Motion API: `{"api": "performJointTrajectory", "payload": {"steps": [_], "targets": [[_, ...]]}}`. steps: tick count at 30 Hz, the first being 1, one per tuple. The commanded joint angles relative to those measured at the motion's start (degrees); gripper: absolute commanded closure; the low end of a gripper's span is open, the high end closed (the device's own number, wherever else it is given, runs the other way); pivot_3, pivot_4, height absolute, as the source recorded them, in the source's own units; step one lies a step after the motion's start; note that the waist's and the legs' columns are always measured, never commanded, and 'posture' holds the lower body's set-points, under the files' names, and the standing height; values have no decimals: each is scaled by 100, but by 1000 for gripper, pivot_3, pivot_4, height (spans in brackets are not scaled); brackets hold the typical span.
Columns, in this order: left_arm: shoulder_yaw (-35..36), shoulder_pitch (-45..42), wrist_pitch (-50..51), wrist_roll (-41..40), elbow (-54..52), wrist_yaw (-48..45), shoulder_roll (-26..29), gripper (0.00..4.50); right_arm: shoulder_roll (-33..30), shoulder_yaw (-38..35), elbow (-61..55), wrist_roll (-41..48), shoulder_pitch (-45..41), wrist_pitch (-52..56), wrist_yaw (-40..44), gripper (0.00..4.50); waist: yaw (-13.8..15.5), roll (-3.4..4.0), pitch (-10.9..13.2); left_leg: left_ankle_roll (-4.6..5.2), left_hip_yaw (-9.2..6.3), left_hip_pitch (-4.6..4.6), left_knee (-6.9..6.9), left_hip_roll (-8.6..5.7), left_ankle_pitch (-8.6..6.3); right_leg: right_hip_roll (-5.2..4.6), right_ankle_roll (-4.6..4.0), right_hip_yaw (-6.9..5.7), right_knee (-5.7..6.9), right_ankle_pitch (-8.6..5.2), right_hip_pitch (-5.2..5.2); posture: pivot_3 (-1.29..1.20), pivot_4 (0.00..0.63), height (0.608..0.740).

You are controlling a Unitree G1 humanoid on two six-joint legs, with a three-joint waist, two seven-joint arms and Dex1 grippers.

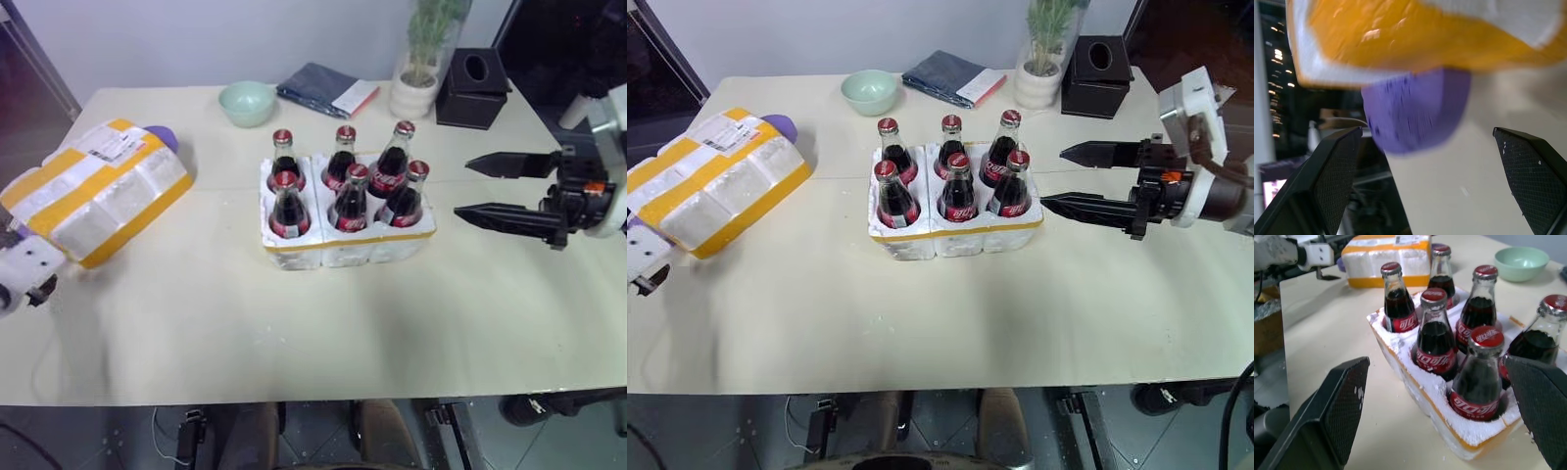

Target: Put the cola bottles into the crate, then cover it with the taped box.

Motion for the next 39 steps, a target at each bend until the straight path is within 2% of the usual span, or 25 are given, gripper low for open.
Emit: {"api": "performJointTrajectory", "payload": {"steps": [1, 10, 13, 18, 26, 30, 34, 39], "targets": [[-327, -489, -345, 317, 798, 543, -19, 0, -115, -339, -200, 179, -50, 52, -97, 11, 3, 0, 0, 0, -2, 0, -1, 0, 0, 1, 0, -1, 5, 0, -3, 0, 150, 740], [-1213, -1625, -943, 701, 2355, 1094, -171, 0, -235, -749, -268, 162, 223, 176, -296, 11, 42, -5, -4, 0, -2, 3, 9, 0, 1, 2, 2, -1, 11, 1, 5, 0, 150, 740], [-1368, -1844, -1139, 698, 2630, 1100, -226, 753, -270, -820, -331, 167, 342, 195, -320, 0, 39, -3, -6, 0, -2, 5, 9, 0, 1, 2, 2, -1, 12, 1, 6, 0, 150, 740], [-1468, -2033, -1157, 702, 2831, 1210, -213, 3157, -378, -998, -387, 210, 637, 270, -213, 0, 50, 2, -10, 0, -2, 9, 10, -1, 1, 1, 2, -1, 14, 1, 11, 0, 150, 740], [-1207, -2247, -1144, 531, 2135, 1122, 146, 3157, -422, -989, -284, 18, 769, 77, -142, 0, 55, -4, -12, -1, -7, 10, 12, -1, 2, 2, 2, -3, 16, 1, 15, 0, 150, 740], [-1000, -2449, -1154, 175, 660, 427, 263, 3157, -403, -776, -155, -149, 676, -72, -131, 0, 68, -11, -12, -4, -9, 3, 15, -1, 4, 1, 2, -5, 12, 1, 16, 0, 150, 740], [-1081, -2669, -846, 78, -1069, -412, 241, 3157, -295, -646, -14, -246, 603, -197, -203, 0, 38, -12, -11, -5, -7, -1, 14, -2, 4, 1, 3, -4, 5, 2, 14, 0, 150, 740], [-1195, -3100, -311, 28, -2333, -1070, 20, 3157, -160, -657, -12, -307, 701, -246, -298, 0, -25, -10, -11, -4, -5, 2, 9, -1, 4, 3, 3, -3, 10, 1, 9, 0, 150, 740]]}}
